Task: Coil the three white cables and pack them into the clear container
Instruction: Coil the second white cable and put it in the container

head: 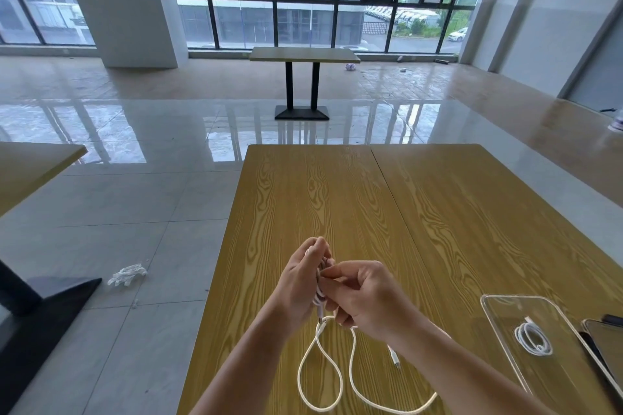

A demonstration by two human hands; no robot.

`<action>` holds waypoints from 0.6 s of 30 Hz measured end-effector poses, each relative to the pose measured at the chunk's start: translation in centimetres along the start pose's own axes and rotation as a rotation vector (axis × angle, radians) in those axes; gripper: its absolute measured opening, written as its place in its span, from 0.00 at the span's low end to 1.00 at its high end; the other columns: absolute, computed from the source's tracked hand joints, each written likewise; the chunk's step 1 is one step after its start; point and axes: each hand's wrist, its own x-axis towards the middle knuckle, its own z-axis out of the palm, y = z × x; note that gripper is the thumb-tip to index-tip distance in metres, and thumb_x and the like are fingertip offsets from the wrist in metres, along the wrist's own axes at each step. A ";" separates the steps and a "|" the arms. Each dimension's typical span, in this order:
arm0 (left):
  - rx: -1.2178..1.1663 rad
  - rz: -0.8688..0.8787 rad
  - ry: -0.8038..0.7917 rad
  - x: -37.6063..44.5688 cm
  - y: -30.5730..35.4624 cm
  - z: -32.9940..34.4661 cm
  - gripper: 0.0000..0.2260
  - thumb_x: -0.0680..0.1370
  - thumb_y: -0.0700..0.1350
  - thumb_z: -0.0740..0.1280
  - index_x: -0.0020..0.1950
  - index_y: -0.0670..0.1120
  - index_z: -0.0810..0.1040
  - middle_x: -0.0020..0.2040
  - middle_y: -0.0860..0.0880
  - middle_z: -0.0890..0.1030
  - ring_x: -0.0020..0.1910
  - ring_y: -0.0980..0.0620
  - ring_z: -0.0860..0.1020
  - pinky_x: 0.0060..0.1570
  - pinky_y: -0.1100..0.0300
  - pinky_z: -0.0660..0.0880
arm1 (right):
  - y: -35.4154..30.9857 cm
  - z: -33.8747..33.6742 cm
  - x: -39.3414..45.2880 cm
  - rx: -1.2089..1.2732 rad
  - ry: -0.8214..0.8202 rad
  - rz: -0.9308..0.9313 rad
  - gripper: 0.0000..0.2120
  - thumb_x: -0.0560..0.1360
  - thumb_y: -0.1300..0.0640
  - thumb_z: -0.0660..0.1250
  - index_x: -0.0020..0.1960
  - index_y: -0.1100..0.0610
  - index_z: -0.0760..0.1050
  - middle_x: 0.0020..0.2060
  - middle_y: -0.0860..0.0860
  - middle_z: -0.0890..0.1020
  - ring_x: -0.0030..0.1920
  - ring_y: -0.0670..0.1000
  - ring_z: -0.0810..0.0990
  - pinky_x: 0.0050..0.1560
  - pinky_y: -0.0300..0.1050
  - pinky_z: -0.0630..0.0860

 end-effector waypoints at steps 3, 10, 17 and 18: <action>-0.087 -0.009 0.079 0.2 0.2 -0.6 0.13 0.82 0.51 0.59 0.45 0.43 0.72 0.36 0.45 0.74 0.28 0.48 0.70 0.24 0.59 0.70 | 0.2 -0.3 -0.5 -0.114 -0.153 -0.047 0.18 0.80 0.57 0.65 0.59 0.33 0.76 0.35 0.49 0.84 0.34 0.45 0.80 0.43 0.47 0.82; -0.140 -0.024 0.061 0.3 0.3 -1.3 0.19 0.75 0.60 0.65 0.48 0.43 0.74 0.37 0.45 0.74 0.31 0.50 0.72 0.30 0.58 0.70 | 0.4 -0.2 -0.6 -0.118 -0.050 -0.104 0.07 0.78 0.63 0.68 0.49 0.55 0.83 0.34 0.51 0.84 0.30 0.44 0.80 0.35 0.40 0.78; -0.007 0.027 0.008 -0.3 0.2 0.1 0.17 0.79 0.56 0.64 0.52 0.42 0.74 0.39 0.44 0.75 0.31 0.50 0.72 0.21 0.60 0.70 | 0.5 0.4 -0.1 -0.129 0.039 -0.121 0.07 0.77 0.63 0.68 0.45 0.56 0.85 0.33 0.56 0.85 0.26 0.47 0.78 0.29 0.39 0.76; 0.003 0.038 0.014 -0.3 0.2 0.1 0.15 0.79 0.54 0.65 0.51 0.42 0.74 0.39 0.44 0.75 0.31 0.50 0.72 0.22 0.61 0.70 | 0.5 0.4 -0.1 -0.135 0.043 -0.126 0.07 0.77 0.63 0.68 0.45 0.56 0.85 0.33 0.56 0.85 0.25 0.47 0.78 0.29 0.39 0.75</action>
